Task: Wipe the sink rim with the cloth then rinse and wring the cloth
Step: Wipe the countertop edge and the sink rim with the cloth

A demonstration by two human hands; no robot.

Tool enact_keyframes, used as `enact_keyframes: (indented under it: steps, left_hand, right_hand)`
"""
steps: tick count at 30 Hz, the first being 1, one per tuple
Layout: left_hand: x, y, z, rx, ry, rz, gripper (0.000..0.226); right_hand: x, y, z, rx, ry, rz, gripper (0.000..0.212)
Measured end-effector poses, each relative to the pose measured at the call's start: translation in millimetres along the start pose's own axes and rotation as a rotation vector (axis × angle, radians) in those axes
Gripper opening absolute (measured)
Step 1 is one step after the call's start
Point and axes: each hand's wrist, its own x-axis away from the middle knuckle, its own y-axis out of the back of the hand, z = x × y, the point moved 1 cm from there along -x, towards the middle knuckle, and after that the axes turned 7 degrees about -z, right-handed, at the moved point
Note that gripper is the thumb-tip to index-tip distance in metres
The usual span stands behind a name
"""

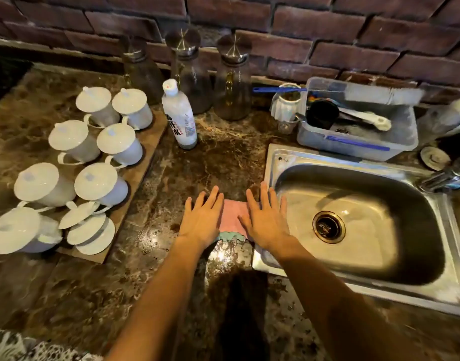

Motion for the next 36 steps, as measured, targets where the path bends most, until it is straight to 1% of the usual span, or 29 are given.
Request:
enact_keyframes:
  steps: [5, 9, 13, 15, 17, 18, 20, 22, 25, 27, 28, 32, 36]
  left_hand:
    - [-13, -8, 3, 0.054, 0.056, -0.038, 0.065]
    - [-21, -12, 2, 0.069, 0.071, -0.168, 0.052]
    - [-24, -10, -3, 0.118, 0.115, -0.204, 0.034]
    - [-22, -9, -5, 0.194, 0.138, -0.222, 0.028]
    - [-18, -6, -5, 0.354, 0.173, -0.242, 0.023]
    - [-16, -3, -5, 0.447, 0.183, -0.26, 0.02]
    - [-10, 5, -6, 0.633, 0.201, -0.303, 0.013]
    - [-3, 16, -7, 0.793, 0.233, -0.319, 0.009]
    - [10, 36, -9, 1.0, 0.196, -0.355, 0.015]
    - [18, 52, -13, 1.079, 0.161, -0.374, 0.015]
    - [22, 62, -15, 1.117, 0.137, -0.372, 0.015]
    - [41, 98, -28, 1.179, 0.02, -0.367, 0.013]
    - [60, 147, -60, 1.258, -0.156, -0.368, 0.017]
  right_hand:
    - [-14, -10, -2, 0.02, -0.019, -0.036, 0.057]
    - [-19, -17, -10, 0.083, 0.007, -0.049, 0.055]
    - [-19, -22, -16, 0.078, 0.052, -0.122, 0.049]
    - [-18, -24, -17, 0.048, 0.097, -0.178, 0.045]
    - [-16, -25, -19, -0.01, 0.116, -0.237, 0.035]
    - [-14, -23, -20, -0.067, 0.111, -0.265, 0.029]
    - [-9, -13, -25, -0.29, 0.082, -0.28, 0.02]
    - [0, 2, -31, -0.479, 0.038, -0.225, 0.017]
    - [15, 28, -44, -0.671, 0.02, -0.201, 0.009]
    - [27, 47, -55, -0.769, -0.01, -0.197, 0.003]
    - [33, 57, -60, -0.806, -0.016, -0.191, 0.004]
    - [66, 105, -82, -0.972, -0.003, -0.186, 0.01]
    - [103, 144, -101, -1.143, 0.048, -0.175, 0.016]
